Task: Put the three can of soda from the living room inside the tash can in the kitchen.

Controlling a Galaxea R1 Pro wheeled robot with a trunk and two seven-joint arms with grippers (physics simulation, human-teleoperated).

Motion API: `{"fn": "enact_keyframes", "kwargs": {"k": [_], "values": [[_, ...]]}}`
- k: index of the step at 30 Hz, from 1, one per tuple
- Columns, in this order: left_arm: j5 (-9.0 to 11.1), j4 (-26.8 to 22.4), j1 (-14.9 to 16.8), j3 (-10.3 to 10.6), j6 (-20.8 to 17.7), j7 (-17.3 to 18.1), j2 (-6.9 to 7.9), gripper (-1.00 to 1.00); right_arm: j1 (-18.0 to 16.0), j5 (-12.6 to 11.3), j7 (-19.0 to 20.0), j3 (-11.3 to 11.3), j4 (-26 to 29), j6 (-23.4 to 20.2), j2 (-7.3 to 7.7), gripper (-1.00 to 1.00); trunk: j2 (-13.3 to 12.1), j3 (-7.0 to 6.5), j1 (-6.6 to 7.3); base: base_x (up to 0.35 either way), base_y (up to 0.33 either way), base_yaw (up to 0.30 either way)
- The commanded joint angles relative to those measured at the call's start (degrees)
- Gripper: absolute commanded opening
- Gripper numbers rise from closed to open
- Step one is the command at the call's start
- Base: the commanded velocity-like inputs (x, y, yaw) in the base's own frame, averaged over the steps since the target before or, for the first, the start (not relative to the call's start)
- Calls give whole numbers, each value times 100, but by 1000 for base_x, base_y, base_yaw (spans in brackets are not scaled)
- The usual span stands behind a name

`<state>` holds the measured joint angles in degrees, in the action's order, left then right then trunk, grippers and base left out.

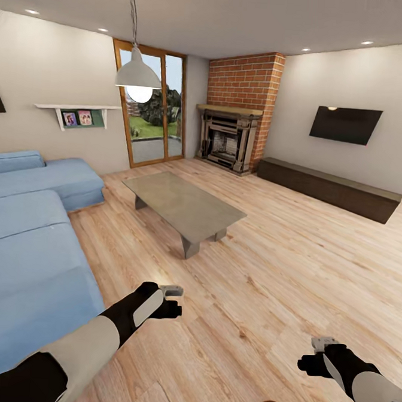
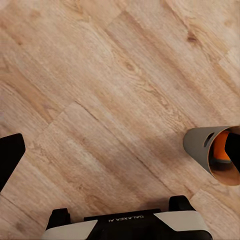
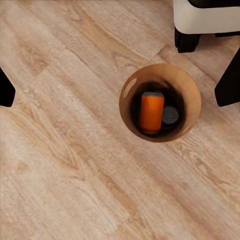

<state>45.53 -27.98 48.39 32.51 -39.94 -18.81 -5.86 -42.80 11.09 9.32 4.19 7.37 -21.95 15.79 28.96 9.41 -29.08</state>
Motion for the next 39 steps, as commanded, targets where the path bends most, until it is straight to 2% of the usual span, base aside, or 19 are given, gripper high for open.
{"fn": "enact_keyframes", "kwargs": {"k": [1, 15, 24, 39], "values": [[-1, 1, -3, 8, 8, 0, 0, 100, 0, 0, 0, 1, 0, 0, -1, 100, -43, -28, 22, 0, 0, 0], [-1, 4, -20, 36, 39, 0, 2, 100, 0, -1, 0, -6, -7, 6, -6, 100, -604, -410, 330, 0, 0, 0], [-1, 12, -22, 36, 47, 0, 2, 100, 0, -1, 0, 1, 1, 4, -6, 100, -604, -477, 330, 0, 0, 0], [-1, 4, -20, 36, 48, 0, 4, 100, 0, -1, 16, 2, 9, 7, 8, 100, -604, -487, 330, 0, 0, 0]]}}
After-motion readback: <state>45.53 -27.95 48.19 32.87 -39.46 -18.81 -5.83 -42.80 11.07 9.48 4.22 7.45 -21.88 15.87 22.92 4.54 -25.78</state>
